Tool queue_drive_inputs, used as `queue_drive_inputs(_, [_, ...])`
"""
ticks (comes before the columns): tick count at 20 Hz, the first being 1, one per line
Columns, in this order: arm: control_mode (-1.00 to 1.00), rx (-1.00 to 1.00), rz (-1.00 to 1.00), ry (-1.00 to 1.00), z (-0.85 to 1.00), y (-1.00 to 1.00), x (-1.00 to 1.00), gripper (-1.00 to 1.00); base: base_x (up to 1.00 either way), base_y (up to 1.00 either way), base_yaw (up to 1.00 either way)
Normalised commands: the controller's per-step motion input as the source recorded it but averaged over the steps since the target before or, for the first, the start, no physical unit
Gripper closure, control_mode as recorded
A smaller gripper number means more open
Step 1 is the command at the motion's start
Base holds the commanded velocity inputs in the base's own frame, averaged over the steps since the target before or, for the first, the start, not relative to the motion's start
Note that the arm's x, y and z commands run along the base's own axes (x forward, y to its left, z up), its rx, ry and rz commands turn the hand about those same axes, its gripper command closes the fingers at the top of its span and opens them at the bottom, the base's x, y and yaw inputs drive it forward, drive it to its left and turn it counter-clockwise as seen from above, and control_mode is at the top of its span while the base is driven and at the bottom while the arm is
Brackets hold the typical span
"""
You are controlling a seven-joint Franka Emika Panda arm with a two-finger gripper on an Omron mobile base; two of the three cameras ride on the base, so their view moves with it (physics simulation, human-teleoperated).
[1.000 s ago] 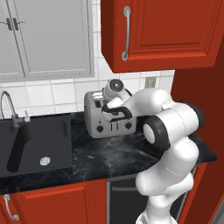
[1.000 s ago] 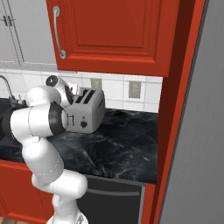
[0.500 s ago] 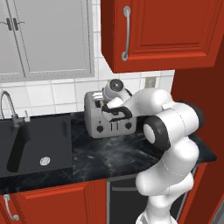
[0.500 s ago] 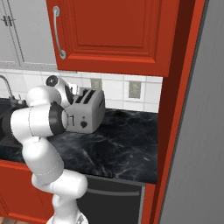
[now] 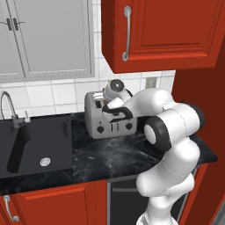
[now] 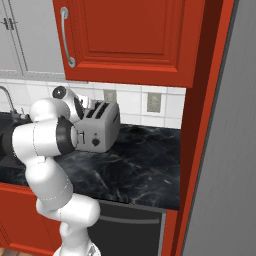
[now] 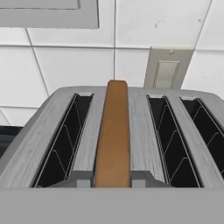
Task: Start the toaster. Once the lever pops up, take the bread to the plate on the dining counter.
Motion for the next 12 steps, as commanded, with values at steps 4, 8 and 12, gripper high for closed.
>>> queue_drive_inputs(4, [-1.0,0.0,0.0,0.0,0.0,0.0,0.0,1.0,0.0,0.0,0.0])
queue_drive_inputs(8, [-1.0,0.0,0.0,0.0,0.0,0.0,0.0,1.0,0.0,0.0,0.0])
queue_drive_inputs(12, [-1.0,0.0,0.0,0.0,0.0,0.0,0.0,1.0,0.0,0.0,0.0])
